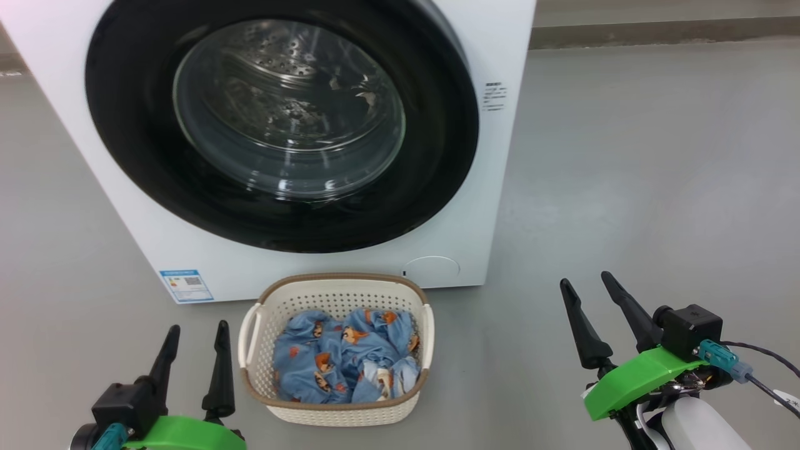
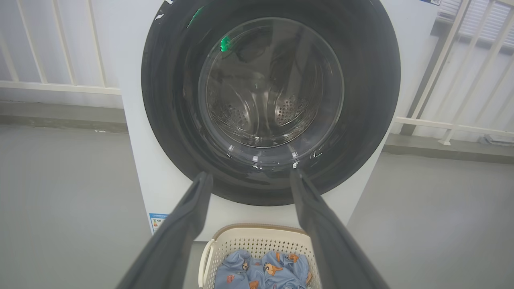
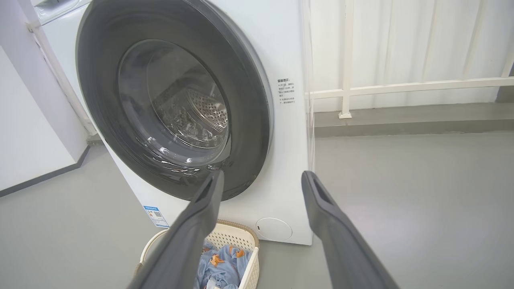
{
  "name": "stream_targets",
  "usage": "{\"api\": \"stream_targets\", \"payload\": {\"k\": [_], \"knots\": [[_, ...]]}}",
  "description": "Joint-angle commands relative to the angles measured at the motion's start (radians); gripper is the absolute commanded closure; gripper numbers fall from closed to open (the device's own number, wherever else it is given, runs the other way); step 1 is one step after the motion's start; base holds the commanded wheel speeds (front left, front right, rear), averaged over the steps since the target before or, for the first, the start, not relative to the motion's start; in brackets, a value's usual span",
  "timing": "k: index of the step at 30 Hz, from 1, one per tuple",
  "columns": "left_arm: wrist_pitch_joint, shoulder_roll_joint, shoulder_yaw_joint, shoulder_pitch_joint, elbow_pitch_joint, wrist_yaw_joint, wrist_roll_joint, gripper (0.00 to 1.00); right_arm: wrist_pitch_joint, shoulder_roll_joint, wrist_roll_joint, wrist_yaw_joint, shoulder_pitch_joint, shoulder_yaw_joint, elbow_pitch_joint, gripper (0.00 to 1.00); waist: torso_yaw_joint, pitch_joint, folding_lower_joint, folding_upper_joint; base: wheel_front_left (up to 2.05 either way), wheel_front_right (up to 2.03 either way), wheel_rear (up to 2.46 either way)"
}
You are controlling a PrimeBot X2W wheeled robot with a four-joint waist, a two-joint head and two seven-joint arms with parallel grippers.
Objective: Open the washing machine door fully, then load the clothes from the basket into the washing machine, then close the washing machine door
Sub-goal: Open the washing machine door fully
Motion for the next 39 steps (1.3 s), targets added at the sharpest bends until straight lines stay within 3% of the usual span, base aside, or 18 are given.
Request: {"api": "stream_targets", "payload": {"k": [1, 39], "knots": [[-0.01, 0.017, 0.028, -0.046, -0.025, 0.001, -0.008, 0.0, -0.013, -0.001, -0.001, 0.006, -0.038, 0.01, -0.027, 0.0, 0.0, 0.0, 0.0, 0.0, 0.78, 0.78, -1.55], [-0.01, 0.016, 0.023, -0.045, -0.021, 0.001, -0.001, 0.0, -0.013, 0.004, 0.01, 0.006, -0.032, -0.009, -0.035, 0.0, 0.007, 0.008, 0.0, 0.0, 0.09, 0.09, -0.18]]}}
